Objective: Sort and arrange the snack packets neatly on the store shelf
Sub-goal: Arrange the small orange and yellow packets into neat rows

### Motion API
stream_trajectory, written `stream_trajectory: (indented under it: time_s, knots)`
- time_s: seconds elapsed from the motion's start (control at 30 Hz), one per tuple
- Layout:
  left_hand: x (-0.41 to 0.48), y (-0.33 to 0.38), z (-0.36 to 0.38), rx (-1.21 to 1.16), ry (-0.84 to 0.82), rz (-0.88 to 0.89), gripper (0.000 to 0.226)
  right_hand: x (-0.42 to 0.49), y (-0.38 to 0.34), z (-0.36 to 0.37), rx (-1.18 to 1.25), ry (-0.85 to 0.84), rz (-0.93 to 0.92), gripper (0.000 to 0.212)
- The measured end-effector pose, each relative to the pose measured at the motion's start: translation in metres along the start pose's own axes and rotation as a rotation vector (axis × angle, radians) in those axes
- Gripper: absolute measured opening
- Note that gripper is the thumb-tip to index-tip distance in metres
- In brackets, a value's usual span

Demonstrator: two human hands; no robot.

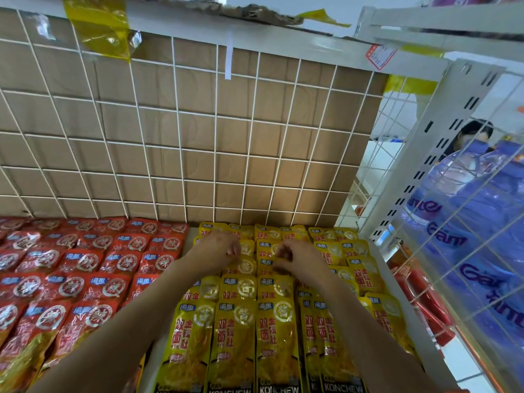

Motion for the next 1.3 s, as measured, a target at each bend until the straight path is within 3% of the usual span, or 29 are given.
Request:
stream_trajectory:
  time_s: [0.23,0.87,0.97,1.07,1.3]
  knots:
    - [0.011,-0.005,0.005,-0.016,-0.090,-0.081,0.017,0.003,-0.003,-0.002,0.076,0.021,-0.004,0.013]
    - [0.018,-0.004,0.006,0.052,-0.163,-0.010,0.023,0.003,-0.001,0.001,0.046,0.041,-0.036,0.015]
    - [0.019,-0.008,0.007,0.045,-0.159,-0.029,0.022,0.001,-0.003,-0.002,0.056,0.106,-0.035,0.015]
    - [0.020,-0.009,0.007,0.012,-0.156,-0.031,0.023,-0.004,-0.017,-0.008,0.011,0.193,-0.128,0.019]
    - [0.020,-0.005,0.004,-0.002,-0.160,0.003,0.021,-0.012,-0.052,0.015,0.013,0.076,-0.274,0.016]
Point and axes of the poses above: each hand's wrist, its own x-axis towards the middle knuckle, its own z-axis out of the palm, y = z × x, the point moved 6 cm from there along x, towards the middle knuckle, and after that the axes turned 9 degrees about -x, right-handed, at the moved point
